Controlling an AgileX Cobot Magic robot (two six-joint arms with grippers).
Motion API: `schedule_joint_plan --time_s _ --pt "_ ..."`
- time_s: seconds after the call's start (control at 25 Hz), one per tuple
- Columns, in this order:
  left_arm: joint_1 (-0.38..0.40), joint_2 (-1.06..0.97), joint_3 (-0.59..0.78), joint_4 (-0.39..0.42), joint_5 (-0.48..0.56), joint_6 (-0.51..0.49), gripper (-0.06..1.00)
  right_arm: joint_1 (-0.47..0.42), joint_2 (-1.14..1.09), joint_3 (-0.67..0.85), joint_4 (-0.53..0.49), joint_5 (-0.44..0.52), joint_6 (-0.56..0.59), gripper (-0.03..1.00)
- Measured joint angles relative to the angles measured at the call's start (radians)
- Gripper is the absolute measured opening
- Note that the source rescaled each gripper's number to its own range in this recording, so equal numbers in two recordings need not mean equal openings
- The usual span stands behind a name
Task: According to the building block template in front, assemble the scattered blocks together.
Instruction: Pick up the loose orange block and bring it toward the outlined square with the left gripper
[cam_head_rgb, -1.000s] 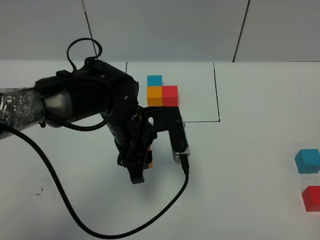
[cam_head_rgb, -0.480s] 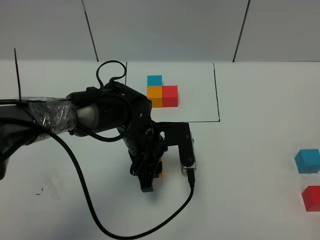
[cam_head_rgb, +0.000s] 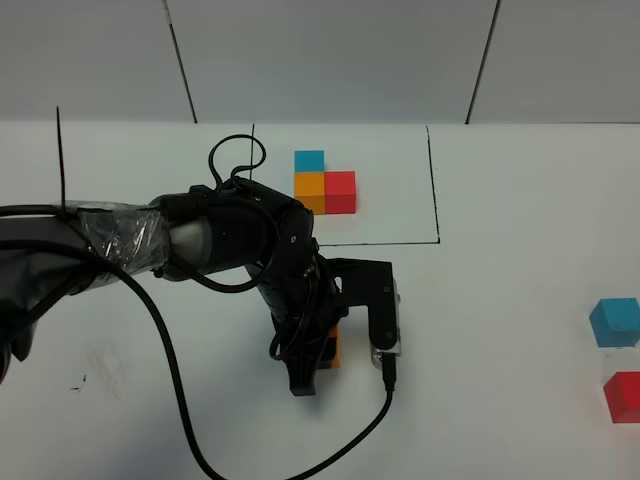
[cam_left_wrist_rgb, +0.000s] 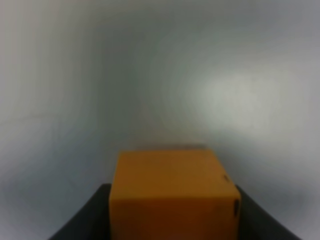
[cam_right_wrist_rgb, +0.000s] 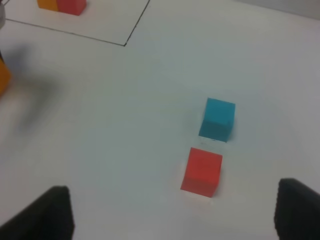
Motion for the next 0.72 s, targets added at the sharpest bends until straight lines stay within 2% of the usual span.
schedule_joint_plan --time_s 0.72 --pt "0.0 0.033 -0.011 -0.026 0.012 0.009 0.01 0.0 0.0 0.0 0.0 0.0 0.0 0.67"
